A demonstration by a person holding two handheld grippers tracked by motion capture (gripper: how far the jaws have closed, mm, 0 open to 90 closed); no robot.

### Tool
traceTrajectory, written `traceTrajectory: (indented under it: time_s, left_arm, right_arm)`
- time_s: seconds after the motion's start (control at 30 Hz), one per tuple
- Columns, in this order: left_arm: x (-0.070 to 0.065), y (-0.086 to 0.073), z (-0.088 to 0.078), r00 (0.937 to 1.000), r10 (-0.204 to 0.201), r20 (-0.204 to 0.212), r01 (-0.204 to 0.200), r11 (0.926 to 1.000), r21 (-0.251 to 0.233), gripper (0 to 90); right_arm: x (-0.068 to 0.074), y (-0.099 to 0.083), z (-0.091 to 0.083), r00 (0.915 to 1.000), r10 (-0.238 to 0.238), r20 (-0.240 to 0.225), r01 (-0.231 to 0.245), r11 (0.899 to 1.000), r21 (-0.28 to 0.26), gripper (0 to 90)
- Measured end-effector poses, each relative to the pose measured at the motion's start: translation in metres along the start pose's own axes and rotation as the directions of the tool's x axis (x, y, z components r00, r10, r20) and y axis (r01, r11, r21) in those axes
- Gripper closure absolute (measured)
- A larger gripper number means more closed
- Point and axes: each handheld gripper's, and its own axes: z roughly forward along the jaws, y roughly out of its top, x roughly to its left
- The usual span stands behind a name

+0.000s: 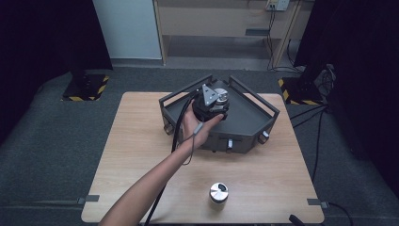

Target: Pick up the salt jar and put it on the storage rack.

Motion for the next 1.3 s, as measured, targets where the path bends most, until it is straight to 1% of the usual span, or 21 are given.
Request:
traceTrajectory:
  time_s: [0.07,0.13,0.37,0.43,0.53,0.77,0.97,1.1,1.3]
  left_arm:
    - [0.001,-0.001,0.002,1.0000,-0.002,-0.002,0.002,1.0000,0.002,30.5]
    - [0.005,-0.003,0.010,0.9999,-0.005,-0.010,0.005,0.9999,0.010,30.5]
    - [0.011,-0.002,0.021,0.9999,-0.007,-0.014,0.008,0.9999,0.014,30.5]
    - [0.012,-0.001,0.024,0.9998,-0.013,-0.018,0.013,0.9999,0.009,30.5]
    - [0.013,0.001,0.030,0.9998,-0.008,-0.020,0.008,0.9999,0.010,30.5]
    - [0.014,0.002,0.045,0.9994,-0.024,-0.027,0.024,0.9996,0.014,30.5]
    - [0.014,0.000,0.056,0.9992,-0.027,-0.031,0.028,0.9992,0.030,30.5]
    - [0.015,-0.002,0.060,0.9991,-0.029,-0.032,0.030,0.9988,0.038,30.5]
    - [0.017,-0.005,0.067,0.9984,-0.048,-0.029,0.050,0.9969,0.061,30.5]
  right_arm:
    - [0.000,0.000,0.000,1.0000,0.001,0.000,-0.001,1.000,0.001,4.3]
    - [0.000,0.000,0.000,1.0000,0.002,0.000,-0.002,1.000,0.001,4.3]
    - [0.000,0.000,0.001,1.0000,0.004,0.001,-0.004,1.000,0.004,4.3]
    - [0.000,0.000,0.001,1.0000,0.003,0.003,-0.003,1.000,0.004,4.3]
    - [0.000,0.000,0.001,1.0000,0.004,0.004,-0.004,1.000,0.004,4.3]
    - [0.000,0.000,0.001,1.0000,0.003,0.005,-0.003,1.000,0.005,4.3]
    - [0.000,-0.001,0.002,1.0000,0.008,0.005,-0.008,1.000,0.007,4.3]
    - [-0.001,-0.001,0.002,1.0000,0.008,0.003,-0.008,1.000,0.006,4.3]
    - [-0.002,-0.001,0.002,0.9999,0.010,-0.002,-0.010,1.000,0.013,4.3]
